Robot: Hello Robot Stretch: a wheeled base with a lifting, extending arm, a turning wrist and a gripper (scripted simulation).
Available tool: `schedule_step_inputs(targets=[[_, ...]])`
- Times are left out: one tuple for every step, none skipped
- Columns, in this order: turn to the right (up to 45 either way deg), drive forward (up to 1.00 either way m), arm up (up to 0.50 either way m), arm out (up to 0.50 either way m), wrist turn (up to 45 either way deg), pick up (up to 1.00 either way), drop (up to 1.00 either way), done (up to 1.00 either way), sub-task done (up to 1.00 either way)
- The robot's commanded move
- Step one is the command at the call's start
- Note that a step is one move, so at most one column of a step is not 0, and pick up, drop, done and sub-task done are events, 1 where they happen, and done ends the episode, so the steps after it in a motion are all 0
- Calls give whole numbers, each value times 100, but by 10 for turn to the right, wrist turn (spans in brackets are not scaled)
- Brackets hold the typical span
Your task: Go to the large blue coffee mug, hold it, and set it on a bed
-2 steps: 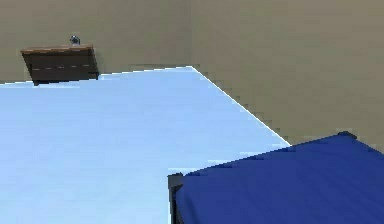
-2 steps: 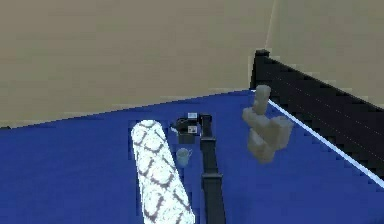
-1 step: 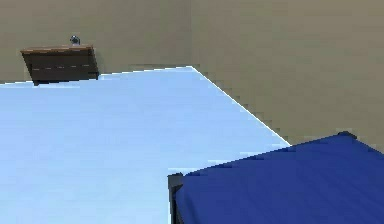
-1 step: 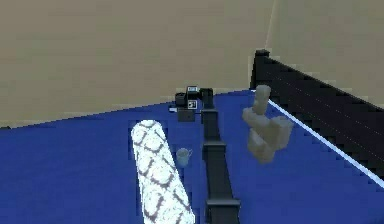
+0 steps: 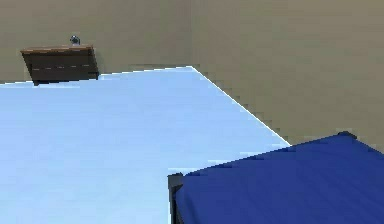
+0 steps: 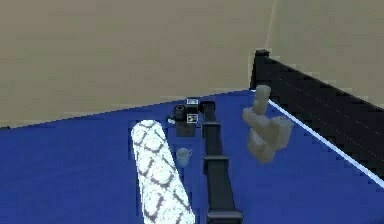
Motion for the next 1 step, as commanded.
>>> schedule_step_inputs(targets=[[0, 0, 0, 0, 0, 0, 0, 100, 0]])
